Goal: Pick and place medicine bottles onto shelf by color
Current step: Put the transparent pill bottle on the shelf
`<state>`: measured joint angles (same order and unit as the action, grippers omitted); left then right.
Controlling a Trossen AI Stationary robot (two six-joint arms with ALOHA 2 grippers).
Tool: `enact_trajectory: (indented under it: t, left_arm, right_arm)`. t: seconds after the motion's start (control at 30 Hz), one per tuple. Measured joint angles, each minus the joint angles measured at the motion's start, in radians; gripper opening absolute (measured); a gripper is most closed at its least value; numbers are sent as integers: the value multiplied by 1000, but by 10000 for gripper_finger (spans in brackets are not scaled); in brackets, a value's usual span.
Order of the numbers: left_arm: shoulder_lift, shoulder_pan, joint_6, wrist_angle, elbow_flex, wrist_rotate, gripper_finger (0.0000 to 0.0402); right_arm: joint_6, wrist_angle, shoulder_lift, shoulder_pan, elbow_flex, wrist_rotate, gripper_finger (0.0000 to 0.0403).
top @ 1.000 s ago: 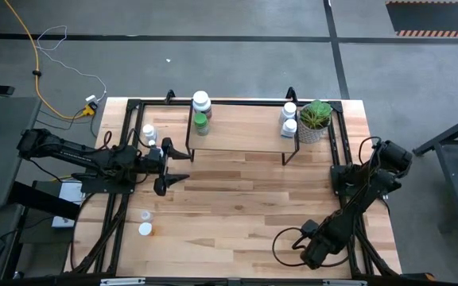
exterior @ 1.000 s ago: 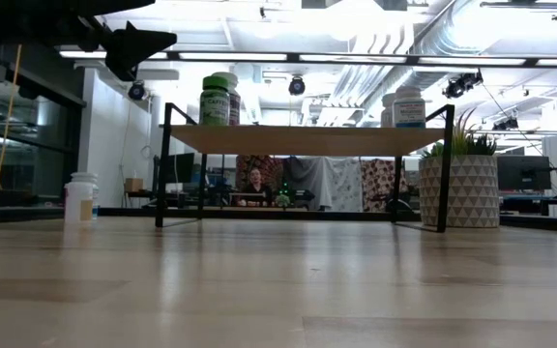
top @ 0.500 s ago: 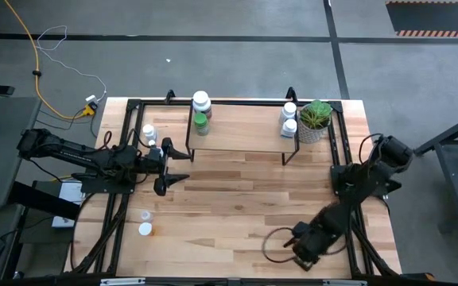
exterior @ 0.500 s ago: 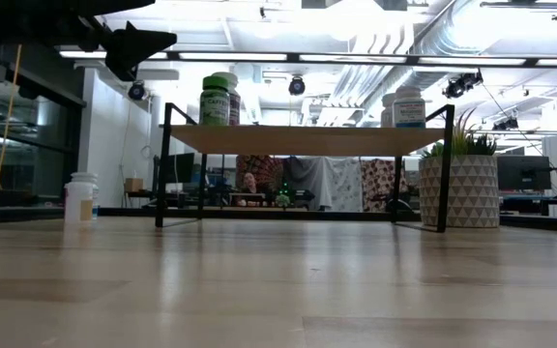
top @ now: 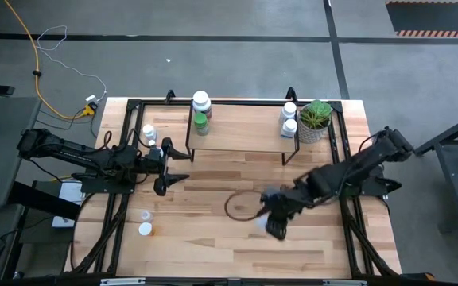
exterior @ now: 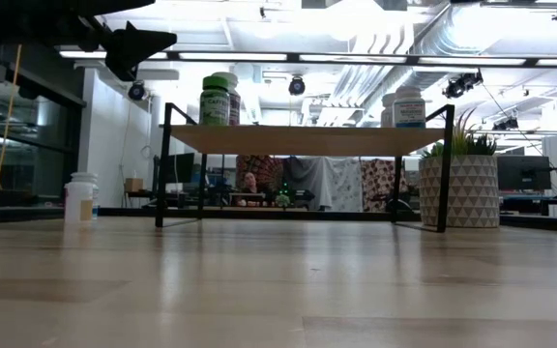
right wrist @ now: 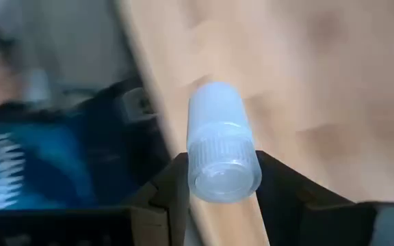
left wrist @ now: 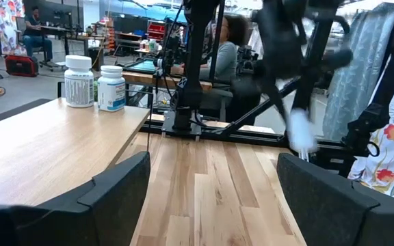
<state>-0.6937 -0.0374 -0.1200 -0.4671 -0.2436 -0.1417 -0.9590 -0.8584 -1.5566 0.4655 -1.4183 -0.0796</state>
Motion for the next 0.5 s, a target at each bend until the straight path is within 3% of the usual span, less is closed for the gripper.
enact_trajectory:
  t: [0.1,0.2,0.33,0.5]
  left_arm:
    - [0,0,0,0,0,0,310]
    - [0,0,0,0,0,0,310]
    - [0,0,0,0,0,0,310]
    - [0,0,0,0,0,0,310]
  right_arm:
    - [13,-294,-13,-45,-162,158,126]
    - [-37,-512,-28,-114,-275,242,128]
    - [-88,-703,-32,-239,-336,250,129]
    - [2,-712,-33,-425,-328,158,129]
